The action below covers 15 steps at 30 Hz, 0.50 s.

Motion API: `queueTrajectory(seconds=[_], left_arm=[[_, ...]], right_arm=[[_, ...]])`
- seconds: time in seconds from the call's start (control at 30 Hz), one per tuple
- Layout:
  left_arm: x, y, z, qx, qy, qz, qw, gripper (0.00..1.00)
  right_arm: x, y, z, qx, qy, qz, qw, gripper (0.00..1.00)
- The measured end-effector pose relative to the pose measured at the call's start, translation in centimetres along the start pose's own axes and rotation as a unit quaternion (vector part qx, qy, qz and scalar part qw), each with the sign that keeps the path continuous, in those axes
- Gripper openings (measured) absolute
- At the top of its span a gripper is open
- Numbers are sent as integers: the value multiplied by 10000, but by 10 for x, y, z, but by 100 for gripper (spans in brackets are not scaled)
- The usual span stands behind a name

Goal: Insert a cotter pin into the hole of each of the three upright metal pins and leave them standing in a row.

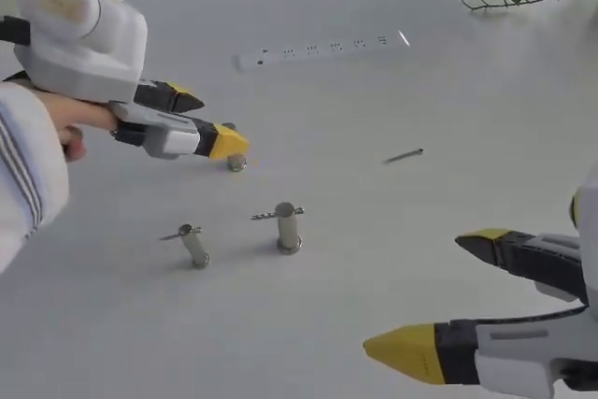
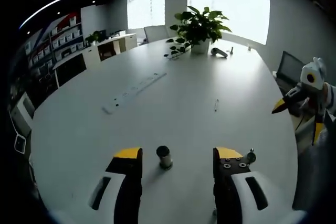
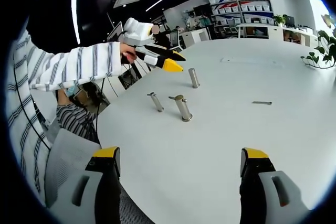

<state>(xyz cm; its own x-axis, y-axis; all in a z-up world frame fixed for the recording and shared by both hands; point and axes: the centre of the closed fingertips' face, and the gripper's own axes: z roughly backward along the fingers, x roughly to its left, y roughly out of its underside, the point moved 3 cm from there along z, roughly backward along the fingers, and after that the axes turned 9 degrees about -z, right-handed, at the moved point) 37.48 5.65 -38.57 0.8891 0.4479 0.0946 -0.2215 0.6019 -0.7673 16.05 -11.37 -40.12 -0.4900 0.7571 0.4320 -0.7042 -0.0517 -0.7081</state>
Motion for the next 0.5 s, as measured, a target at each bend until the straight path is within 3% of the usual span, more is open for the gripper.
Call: queueTrajectory(seconds=[0.17, 0.33, 0.5], left_arm=[[6, 10, -13, 180, 24, 26, 9998, 44], [7, 25, -28, 509, 167, -49, 9986, 43], [7, 32, -40, 620, 200, -129, 9978, 38]], right_arm=[[-1, 0, 0, -24, 30, -42, 10000, 94], [-6, 1, 1, 1, 84, -82, 9999, 93], [-10, 2, 2, 23, 132, -72, 9999, 93]])
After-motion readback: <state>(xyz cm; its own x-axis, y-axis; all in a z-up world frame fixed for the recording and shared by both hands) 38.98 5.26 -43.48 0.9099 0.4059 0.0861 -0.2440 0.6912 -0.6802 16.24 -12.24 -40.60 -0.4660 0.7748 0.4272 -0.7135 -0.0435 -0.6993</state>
